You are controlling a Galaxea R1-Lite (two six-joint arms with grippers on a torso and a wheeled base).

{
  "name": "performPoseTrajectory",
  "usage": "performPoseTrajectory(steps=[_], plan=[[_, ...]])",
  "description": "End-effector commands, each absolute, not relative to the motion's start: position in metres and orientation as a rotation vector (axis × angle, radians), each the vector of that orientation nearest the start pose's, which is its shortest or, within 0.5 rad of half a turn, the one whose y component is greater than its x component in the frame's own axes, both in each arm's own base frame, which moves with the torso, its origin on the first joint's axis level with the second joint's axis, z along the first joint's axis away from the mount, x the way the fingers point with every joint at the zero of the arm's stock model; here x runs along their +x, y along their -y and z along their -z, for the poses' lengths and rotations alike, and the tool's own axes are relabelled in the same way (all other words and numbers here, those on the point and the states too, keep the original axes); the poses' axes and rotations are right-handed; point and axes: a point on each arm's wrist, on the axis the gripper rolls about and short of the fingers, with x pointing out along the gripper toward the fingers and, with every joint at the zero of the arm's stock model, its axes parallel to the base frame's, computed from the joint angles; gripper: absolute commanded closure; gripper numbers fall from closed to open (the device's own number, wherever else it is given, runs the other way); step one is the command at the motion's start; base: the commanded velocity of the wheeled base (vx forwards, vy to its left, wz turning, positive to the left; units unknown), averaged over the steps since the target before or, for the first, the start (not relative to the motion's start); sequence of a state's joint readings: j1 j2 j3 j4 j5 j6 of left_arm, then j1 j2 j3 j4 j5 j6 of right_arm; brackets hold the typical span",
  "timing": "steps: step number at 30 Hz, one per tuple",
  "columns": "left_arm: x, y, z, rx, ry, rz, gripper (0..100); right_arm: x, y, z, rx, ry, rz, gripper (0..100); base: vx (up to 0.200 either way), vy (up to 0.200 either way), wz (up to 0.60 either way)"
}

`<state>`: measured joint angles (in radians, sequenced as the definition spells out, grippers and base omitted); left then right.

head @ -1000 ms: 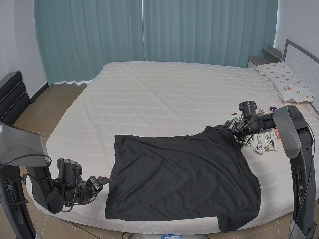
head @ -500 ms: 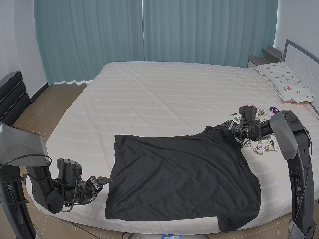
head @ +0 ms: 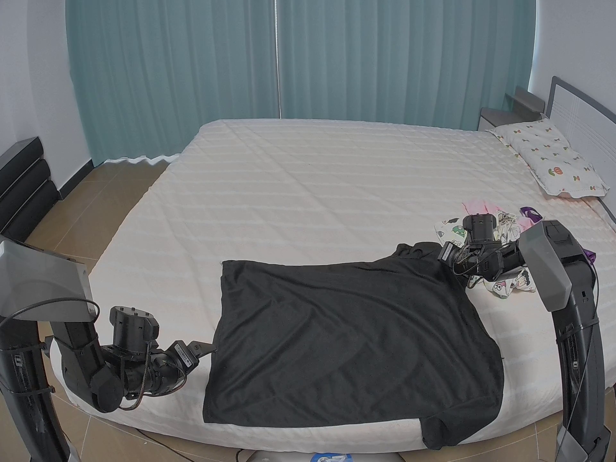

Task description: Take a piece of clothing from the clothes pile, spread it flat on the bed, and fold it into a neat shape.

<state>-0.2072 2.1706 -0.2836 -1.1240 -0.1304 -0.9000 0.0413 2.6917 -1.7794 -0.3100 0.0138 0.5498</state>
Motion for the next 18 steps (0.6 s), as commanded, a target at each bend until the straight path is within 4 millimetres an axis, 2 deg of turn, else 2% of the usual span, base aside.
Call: performPoseTrajectory(steps=[1, 7, 18], plan=[[0.255, 0.056, 0.013, -0.817, -0.855, -0.046, 0, 0.489, -0.021, -0.004, 0.515, -0.671, 0.093, 100, 0.0, 0.0, 0.0], [0.255, 0.056, 0.013, -0.817, -0.855, -0.046, 0, 0.458, -0.014, 0.001, 0.429, -0.769, 0.075, 100, 0.0, 0.0, 0.0], [0.255, 0.056, 0.013, -0.817, -0.855, -0.046, 0, 0.44, -0.01, 0.002, 0.379, -0.821, 0.063, 100, 0.0, 0.0, 0.0]])
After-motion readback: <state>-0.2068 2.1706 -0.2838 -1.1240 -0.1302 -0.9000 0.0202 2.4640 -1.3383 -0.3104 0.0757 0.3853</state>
